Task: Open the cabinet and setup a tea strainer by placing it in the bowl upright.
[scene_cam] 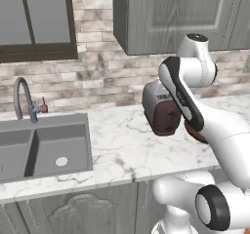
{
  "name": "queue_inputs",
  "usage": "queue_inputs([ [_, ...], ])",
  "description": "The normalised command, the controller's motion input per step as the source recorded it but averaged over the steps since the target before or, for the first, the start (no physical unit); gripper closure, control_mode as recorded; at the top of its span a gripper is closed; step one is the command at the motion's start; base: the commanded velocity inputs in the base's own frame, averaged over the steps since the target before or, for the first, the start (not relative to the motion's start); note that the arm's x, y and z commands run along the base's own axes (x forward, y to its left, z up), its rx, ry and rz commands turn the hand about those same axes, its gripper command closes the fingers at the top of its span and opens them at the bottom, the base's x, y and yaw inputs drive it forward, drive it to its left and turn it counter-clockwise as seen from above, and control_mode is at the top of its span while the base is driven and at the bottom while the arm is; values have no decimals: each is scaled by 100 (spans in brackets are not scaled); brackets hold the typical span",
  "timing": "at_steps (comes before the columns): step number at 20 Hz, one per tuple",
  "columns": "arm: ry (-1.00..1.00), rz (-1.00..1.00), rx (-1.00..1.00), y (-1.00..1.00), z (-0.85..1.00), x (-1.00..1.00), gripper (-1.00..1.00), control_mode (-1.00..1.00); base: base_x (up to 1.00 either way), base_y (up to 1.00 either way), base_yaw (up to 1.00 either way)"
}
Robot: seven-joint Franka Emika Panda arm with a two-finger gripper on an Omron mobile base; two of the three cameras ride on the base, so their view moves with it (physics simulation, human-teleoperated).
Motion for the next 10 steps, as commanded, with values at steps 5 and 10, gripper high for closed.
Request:
queue_inputs([
  [5, -2, 0, 0, 0, 0, -25, -100, -100, 0, 0, 0],
  [10, -11, 0, 0, -2, 6, -51, -100, -100, 0, 0, 0],
])
